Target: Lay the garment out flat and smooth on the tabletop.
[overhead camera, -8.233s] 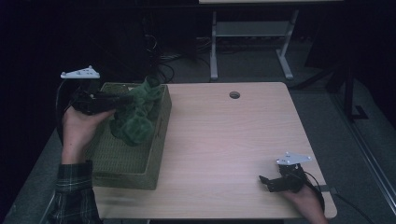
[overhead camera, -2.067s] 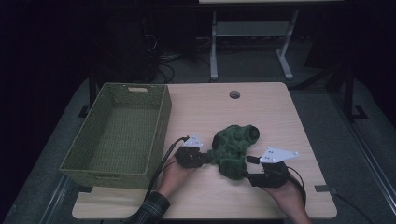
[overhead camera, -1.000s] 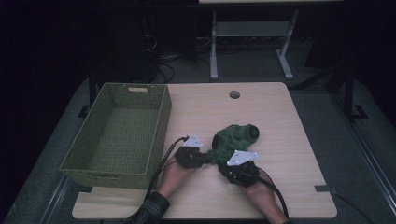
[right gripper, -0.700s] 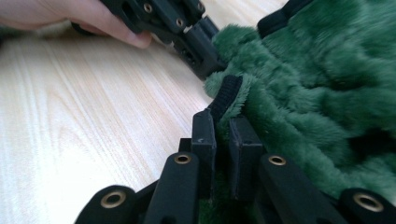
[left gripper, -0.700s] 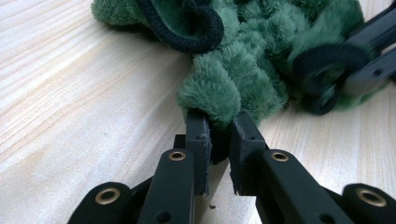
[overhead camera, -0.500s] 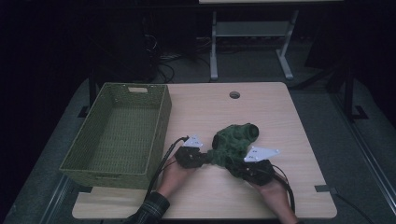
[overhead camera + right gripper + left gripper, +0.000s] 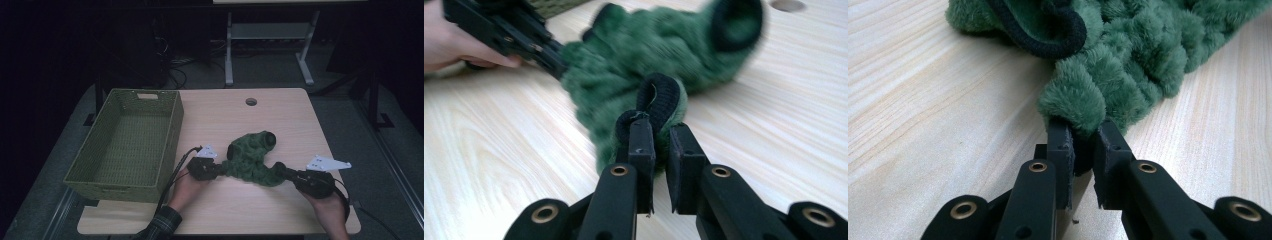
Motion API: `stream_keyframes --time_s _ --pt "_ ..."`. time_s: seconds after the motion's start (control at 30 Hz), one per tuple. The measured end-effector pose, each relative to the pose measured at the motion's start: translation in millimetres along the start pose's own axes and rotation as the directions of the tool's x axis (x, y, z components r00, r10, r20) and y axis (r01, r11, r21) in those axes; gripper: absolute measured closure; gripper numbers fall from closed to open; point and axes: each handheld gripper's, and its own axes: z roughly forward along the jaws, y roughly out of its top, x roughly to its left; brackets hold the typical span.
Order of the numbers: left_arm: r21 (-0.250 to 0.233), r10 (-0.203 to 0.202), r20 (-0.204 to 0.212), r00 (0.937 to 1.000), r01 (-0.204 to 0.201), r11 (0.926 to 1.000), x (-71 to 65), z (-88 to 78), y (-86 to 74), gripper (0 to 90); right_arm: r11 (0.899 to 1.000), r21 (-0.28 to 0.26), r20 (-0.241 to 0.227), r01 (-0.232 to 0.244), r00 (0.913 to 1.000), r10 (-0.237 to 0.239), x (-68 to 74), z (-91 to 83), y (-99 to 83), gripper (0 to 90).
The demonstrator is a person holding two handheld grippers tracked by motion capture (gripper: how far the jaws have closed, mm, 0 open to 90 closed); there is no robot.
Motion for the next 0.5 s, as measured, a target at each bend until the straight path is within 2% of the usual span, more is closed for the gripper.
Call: stream_keyframes --time_s 0.2,0.23,0.27,0.37,0.47,0.5 --pt "0.011 -0.008 0.002 1.0000 0.008 0.9999 -0.1 -1.3 0.6 79.6 0.997 0.047 0.035 -0.062 0.9975 0.061 -16.5 -8.1 -19.6 82.0" --pt "0.021 0.004 -0.007 1.0000 -0.004 0.9998 -1.2 -1.9 1.2 79.7 0.996 0.063 0.041 -0.068 0.9970 0.066 -18.5 -7.6 -22.1 82.1" --pt "0.031 0.021 -0.017 0.9996 -0.021 0.9993 -3.1 -2.9 2.4 79.8 0.995 0.075 0.043 -0.071 0.9968 0.068 -20.4 -6.9 -24.0 82.1" --pt "0.040 0.039 -0.023 0.9990 -0.038 0.9985 -8.1 -7.8 5.6 80.5 0.991 0.106 0.065 -0.078 0.9954 0.071 -23.4 -4.9 -26.0 82.6" --pt "0.034 0.037 -0.020 0.9991 -0.037 0.9987 -13.4 -17.2 8.6 81.0 0.992 0.109 0.082 -0.071 0.9947 0.062 -24.7 -6.3 -24.4 83.7" --pt "0.029 0.024 -0.014 0.9996 -0.024 0.9993 -15.1 -20.8 9.0 81.1 0.992 0.106 0.089 -0.066 0.9944 0.057 -24.9 -7.6 -23.9 84.2"
